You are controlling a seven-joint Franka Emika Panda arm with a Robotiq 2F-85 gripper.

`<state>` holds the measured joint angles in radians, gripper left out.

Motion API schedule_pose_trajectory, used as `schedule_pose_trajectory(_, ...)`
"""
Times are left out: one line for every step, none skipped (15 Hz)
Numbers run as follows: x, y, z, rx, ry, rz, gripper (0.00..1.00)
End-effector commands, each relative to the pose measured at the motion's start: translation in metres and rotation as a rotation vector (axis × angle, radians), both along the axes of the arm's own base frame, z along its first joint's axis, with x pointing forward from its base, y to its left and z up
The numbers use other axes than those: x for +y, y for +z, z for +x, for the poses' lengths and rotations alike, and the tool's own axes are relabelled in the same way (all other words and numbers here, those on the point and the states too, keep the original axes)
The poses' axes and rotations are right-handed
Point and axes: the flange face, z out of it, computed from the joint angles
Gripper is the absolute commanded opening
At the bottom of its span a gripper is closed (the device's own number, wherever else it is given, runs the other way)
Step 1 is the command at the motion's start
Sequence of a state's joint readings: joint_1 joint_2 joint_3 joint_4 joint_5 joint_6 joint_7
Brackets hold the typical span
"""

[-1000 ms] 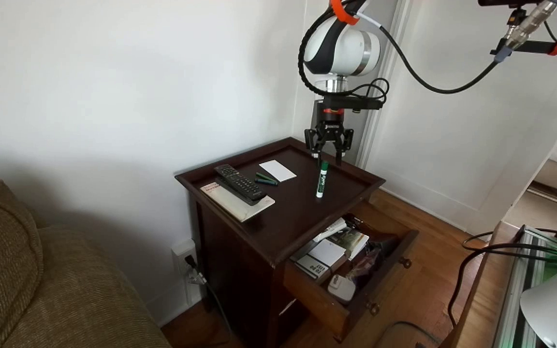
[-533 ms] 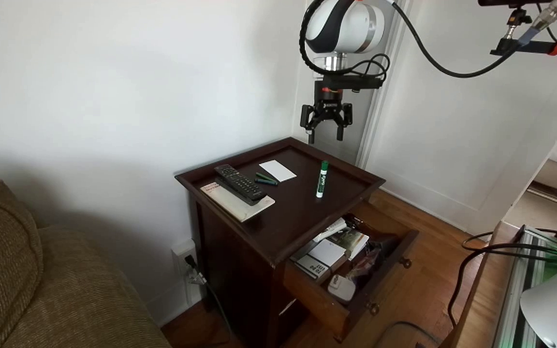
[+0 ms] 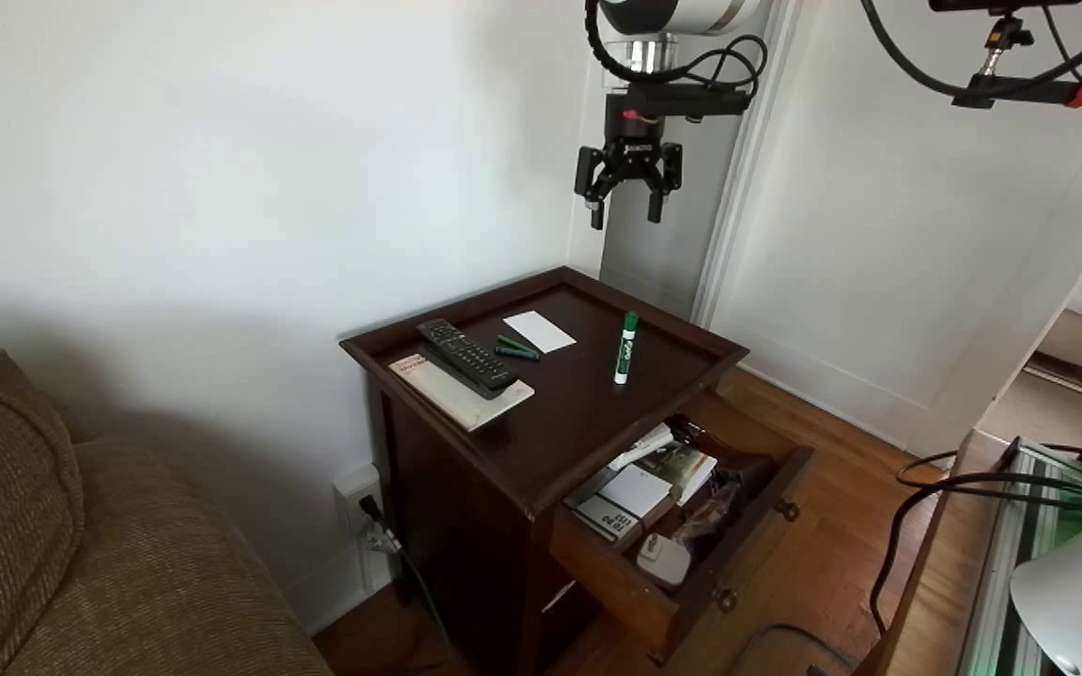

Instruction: Put the green cap on the marker

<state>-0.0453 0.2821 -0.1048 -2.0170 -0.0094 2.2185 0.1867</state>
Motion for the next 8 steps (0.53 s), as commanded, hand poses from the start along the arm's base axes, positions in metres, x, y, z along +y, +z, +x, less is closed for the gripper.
schedule_pose_trajectory(0.007, 0.017, -0.020, -0.004, -0.010, -0.012, 1.00)
schedule_pose_trajectory(0.004, 0.016, -0.022, 0.000, -0.001, -0.006, 1.00)
schedule_pose_trajectory(0.004, 0.017, -0.008, -0.017, 0.001, -0.005, 1.00)
schedule_pose_trajectory(0.004, 0.017, -0.010, -0.016, 0.000, -0.004, 1.00)
schedule_pose_trajectory(0.004, 0.017, -0.012, -0.014, 0.000, -0.004, 1.00)
schedule_pose_trajectory(0.004, 0.016, -0.013, -0.011, -0.001, -0.003, 1.00)
schedule_pose_trajectory(0.004, 0.015, -0.014, -0.009, -0.001, -0.003, 1.00)
schedule_pose_trajectory(0.004, 0.014, -0.014, -0.007, -0.001, -0.003, 1.00)
